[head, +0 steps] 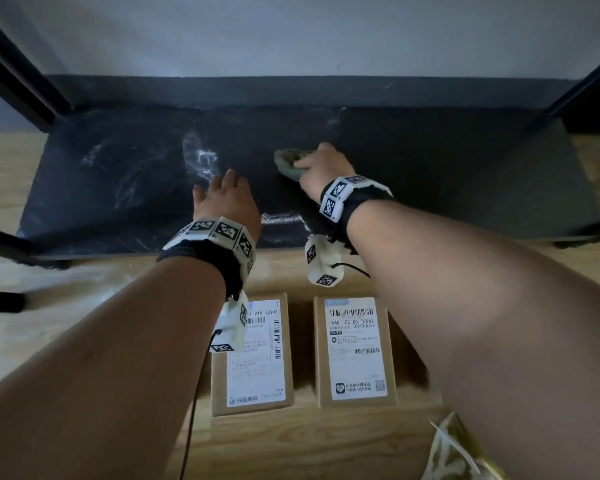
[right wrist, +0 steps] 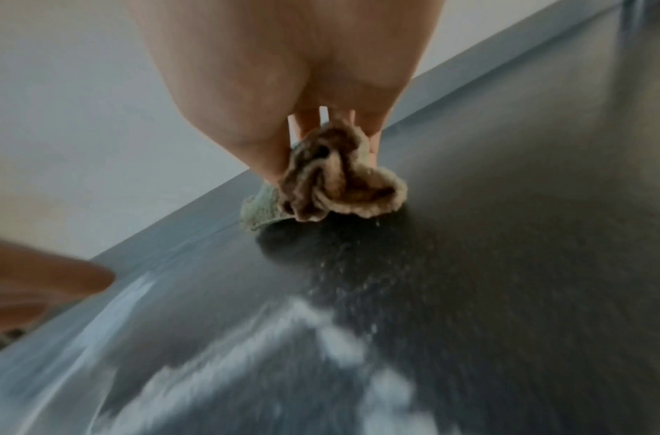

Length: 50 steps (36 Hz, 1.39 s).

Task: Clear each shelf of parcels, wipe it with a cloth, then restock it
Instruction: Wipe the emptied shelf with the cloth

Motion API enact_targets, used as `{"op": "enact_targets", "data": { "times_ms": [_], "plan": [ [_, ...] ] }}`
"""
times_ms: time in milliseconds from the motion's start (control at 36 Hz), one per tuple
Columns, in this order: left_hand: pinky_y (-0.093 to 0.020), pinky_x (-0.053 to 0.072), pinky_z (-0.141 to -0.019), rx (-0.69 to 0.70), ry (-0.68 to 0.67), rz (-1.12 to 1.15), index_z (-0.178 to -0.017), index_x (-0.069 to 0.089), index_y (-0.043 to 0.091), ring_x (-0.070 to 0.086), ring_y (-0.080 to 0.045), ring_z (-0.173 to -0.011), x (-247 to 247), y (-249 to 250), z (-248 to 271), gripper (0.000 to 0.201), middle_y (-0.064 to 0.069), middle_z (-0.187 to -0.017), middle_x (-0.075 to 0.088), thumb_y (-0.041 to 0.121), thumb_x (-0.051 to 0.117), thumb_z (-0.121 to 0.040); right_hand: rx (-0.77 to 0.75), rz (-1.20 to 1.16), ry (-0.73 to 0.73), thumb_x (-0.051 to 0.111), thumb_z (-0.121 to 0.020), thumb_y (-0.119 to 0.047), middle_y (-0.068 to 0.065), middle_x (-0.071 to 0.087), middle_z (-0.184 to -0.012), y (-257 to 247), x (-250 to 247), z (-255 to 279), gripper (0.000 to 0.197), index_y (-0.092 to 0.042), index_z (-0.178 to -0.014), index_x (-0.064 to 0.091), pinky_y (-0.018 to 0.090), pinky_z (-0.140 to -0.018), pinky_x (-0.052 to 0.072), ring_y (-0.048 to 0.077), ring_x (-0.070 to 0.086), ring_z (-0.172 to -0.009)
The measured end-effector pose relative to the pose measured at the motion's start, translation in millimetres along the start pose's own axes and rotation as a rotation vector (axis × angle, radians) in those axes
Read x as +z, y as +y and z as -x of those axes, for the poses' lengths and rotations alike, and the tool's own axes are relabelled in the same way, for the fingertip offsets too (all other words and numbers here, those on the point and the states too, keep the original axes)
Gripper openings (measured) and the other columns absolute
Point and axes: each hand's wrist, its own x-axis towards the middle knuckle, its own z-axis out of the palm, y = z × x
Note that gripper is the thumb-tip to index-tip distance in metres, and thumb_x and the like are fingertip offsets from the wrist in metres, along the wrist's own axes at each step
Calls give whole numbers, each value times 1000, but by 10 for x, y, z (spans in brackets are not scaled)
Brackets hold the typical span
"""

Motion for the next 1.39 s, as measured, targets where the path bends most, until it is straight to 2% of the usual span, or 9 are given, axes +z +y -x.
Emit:
{"op": "enact_targets", "data": {
  "times_ms": [83, 250, 528, 639, 694, 805, 944, 1139, 1389],
  "plan": [
    [-49, 15, -117, -21, 28, 3, -143, 33, 10, 20, -24, -143, -9, 4, -17, 56, -5, -154, 24, 8, 44, -88, -16, -69, 84, 52, -85, -38, 8, 48, -138, 16, -96, -35, 45, -19, -125, 64, 30, -94, 44, 27, 51, -122],
    [-48, 21, -113, -35, 95, -8, -137, 38, 10, 29, -25, -135, 23, 1, -12, 49, -6, -143, 36, 8, 43, -88, 78, 58, 235, 48, -98, -34, 13, 39, -141, 182, -434, -288, 40, -13, -132, 56, 41, -107, 38, 31, 40, -130],
    [-48, 12, -117, -61, 62, -16, -146, 27, 11, 16, -24, -144, -27, -41, -17, 56, -4, -155, 21, 12, 45, -93, -50, 198, 10, 45, -99, -24, 12, 34, -145, 0, -138, -131, 43, -15, -142, 44, 39, -108, 36, 31, 36, -133],
    [-48, 13, -117, -40, 78, -16, -146, 27, 10, 17, -25, -143, -32, 16, -30, 58, -5, -154, 23, 7, 43, -91, 35, 70, -39, 59, -85, -54, 3, 56, -128, -187, -144, -308, 56, -19, -129, 61, 29, -91, 45, 26, 58, -114],
    [-47, 11, -118, -34, 75, -16, -147, 26, 10, 15, -24, -144, -18, 45, -36, 60, -5, -156, 20, 4, 41, -90, 39, 70, -11, 59, -90, -41, 2, 59, -129, -142, -206, -409, 43, -23, -129, 62, 31, -96, 48, 26, 58, -116],
    [-48, 9, -119, -38, 65, -23, -148, 23, 12, 10, -23, -146, -2, 61, -84, 62, -5, -158, 15, 3, 40, -89, 55, 177, 229, 46, -96, -16, 12, 40, -140, 110, -273, -564, 42, -21, -137, 52, 40, -104, 41, 31, 40, -129],
    [-48, 5, -119, -48, 36, 7, -149, 21, 13, 4, -21, -147, -38, 42, -155, 63, -4, -159, 10, 2, 37, -90, 149, 223, 19, 47, -96, -21, 16, 19, -152, 64, -287, -629, 50, -24, -145, 36, 46, -113, 26, 38, 24, -139],
    [-49, 9, -118, -43, 33, 8, -144, 31, 12, 11, -22, -146, -35, -5, -202, 59, -4, -156, 19, 2, 40, -87, 80, 25, -93, 46, -100, -38, 12, 52, -138, -215, -68, -683, 45, -10, -133, 55, 37, -107, 38, 30, 50, -127],
    [-48, 8, -119, -41, 12, -5, -148, 23, 12, 7, -22, -147, 38, 20, -233, 63, -3, -158, 14, 3, 41, -89, 210, -44, 101, 37, -104, -30, 13, 42, -147, -5, -408, -871, 45, -8, -142, 43, 36, -106, 34, 30, 42, -133]
  ]
}}
